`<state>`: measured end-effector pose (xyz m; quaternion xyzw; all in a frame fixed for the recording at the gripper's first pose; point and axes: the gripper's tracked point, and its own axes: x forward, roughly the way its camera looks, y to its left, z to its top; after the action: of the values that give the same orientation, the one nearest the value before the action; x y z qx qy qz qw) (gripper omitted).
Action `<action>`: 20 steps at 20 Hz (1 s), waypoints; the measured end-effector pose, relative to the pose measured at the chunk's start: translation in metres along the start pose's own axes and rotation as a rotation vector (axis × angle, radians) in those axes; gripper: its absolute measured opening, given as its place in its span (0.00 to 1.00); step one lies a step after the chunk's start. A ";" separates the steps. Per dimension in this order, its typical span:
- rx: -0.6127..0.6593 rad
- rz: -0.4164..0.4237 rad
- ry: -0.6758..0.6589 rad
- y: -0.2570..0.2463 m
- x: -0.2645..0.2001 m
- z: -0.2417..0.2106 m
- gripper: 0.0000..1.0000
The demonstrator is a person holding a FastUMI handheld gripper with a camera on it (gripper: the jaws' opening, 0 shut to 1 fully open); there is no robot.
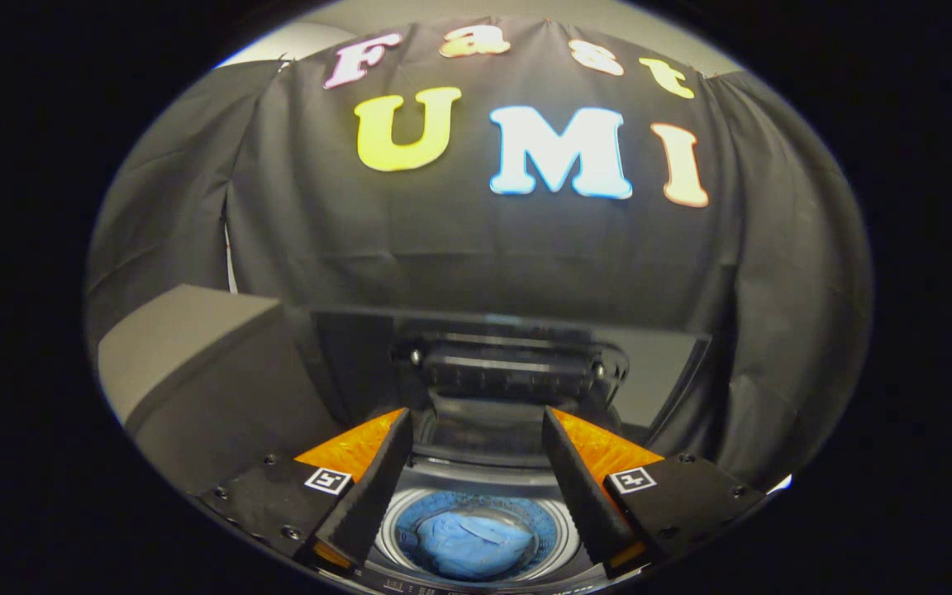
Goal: Put the clothes into the washing machine and then close the washing machine lid.
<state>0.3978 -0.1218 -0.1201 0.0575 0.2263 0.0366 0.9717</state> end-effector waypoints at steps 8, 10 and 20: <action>0.117 0.023 -0.163 0.003 -0.005 0.124 0.97; 0.117 0.016 -0.180 0.003 0.004 0.149 0.96; 0.198 -0.016 -0.009 0.000 0.092 0.135 0.97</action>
<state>0.5399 -0.1259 -0.0402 0.1519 0.2250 0.0062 0.9624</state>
